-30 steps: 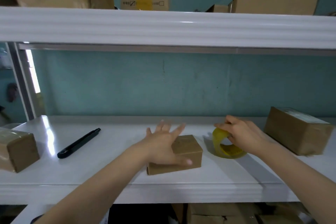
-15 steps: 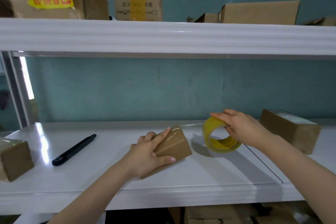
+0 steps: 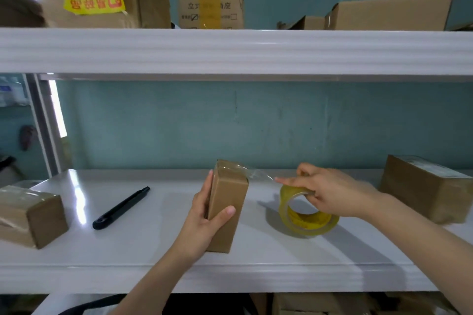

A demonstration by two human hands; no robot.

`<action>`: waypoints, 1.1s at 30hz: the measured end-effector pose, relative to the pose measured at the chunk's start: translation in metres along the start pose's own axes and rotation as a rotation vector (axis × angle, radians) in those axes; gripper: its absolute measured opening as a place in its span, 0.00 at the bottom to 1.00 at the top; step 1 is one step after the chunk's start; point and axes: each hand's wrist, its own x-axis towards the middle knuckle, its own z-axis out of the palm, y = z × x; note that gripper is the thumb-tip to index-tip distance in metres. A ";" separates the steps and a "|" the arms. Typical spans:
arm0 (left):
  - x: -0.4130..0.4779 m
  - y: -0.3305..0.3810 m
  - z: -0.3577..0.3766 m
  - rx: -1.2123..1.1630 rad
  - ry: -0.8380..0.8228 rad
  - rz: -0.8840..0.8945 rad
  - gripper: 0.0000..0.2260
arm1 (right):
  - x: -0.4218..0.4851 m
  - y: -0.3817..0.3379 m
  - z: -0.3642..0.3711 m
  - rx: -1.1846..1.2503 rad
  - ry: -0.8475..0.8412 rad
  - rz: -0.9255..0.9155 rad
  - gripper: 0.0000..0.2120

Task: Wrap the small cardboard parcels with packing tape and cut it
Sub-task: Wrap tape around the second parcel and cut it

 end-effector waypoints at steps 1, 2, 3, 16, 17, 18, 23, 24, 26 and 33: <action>0.000 0.001 -0.001 -0.008 -0.014 -0.009 0.45 | 0.003 -0.001 -0.002 -0.002 -0.006 0.001 0.32; 0.000 0.003 -0.003 -0.008 -0.037 -0.018 0.46 | 0.004 -0.002 -0.002 -0.001 -0.009 0.001 0.31; 0.001 0.005 -0.006 -0.005 -0.067 -0.022 0.45 | 0.006 -0.002 -0.001 0.003 -0.007 0.001 0.31; -0.014 0.011 -0.007 -0.043 -0.033 -0.109 0.36 | 0.019 -0.017 -0.018 0.058 0.021 0.012 0.30; -0.014 0.014 -0.008 -0.045 -0.066 -0.137 0.39 | 0.019 -0.017 -0.019 0.047 0.018 0.016 0.30; -0.012 0.018 -0.010 -0.034 -0.101 -0.168 0.45 | 0.018 -0.017 -0.020 0.032 0.018 0.018 0.30; 0.008 0.083 -0.025 0.488 -0.025 0.105 0.53 | 0.017 -0.018 -0.019 0.001 0.026 0.018 0.30; 0.014 0.097 -0.024 0.670 -0.070 0.240 0.52 | 0.017 -0.017 -0.017 0.004 0.032 0.012 0.29; 0.026 0.112 -0.018 1.076 -0.274 0.367 0.50 | 0.017 -0.015 -0.016 0.010 0.046 0.013 0.29; 0.045 0.110 -0.017 1.261 -0.414 0.189 0.28 | 0.015 -0.017 -0.024 0.013 0.046 0.031 0.28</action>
